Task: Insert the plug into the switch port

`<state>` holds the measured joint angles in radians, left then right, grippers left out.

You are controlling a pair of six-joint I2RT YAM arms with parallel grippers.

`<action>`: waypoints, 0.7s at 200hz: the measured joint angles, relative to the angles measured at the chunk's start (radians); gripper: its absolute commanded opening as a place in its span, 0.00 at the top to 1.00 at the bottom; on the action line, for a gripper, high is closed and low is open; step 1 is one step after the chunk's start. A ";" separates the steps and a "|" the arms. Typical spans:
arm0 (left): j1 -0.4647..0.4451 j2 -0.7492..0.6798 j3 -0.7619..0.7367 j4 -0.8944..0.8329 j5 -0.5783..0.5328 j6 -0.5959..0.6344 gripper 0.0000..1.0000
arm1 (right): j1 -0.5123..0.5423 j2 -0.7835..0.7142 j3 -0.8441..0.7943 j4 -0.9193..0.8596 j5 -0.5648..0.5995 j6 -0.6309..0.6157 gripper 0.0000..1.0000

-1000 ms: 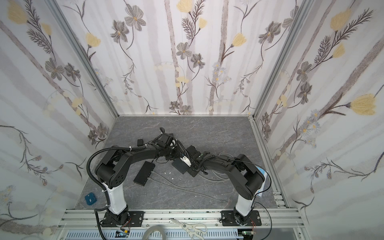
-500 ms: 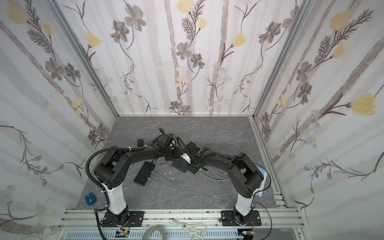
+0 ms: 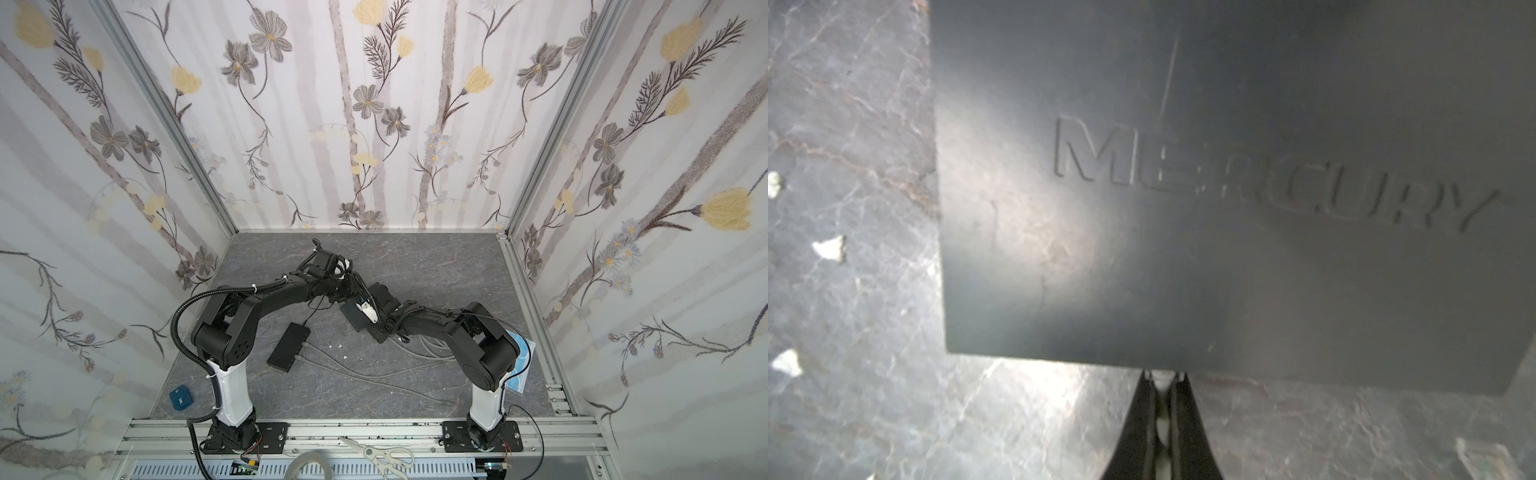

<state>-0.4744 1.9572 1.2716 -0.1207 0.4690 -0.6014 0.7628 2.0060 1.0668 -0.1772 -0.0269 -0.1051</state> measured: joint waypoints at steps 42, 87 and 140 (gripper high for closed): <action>0.016 0.010 -0.012 -0.018 -0.009 0.041 0.55 | 0.000 0.019 0.025 -0.022 0.001 0.010 0.88; 0.040 0.024 -0.032 -0.050 0.010 0.051 0.54 | 0.000 0.019 0.012 0.009 0.001 0.011 0.87; 0.063 0.013 -0.020 -0.098 0.049 0.053 0.54 | 0.000 0.015 -0.006 0.054 0.010 0.018 0.71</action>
<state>-0.4114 1.9705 1.2518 -0.2192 0.5182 -0.5484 0.7628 2.0209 1.0607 -0.1234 -0.0174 -0.0868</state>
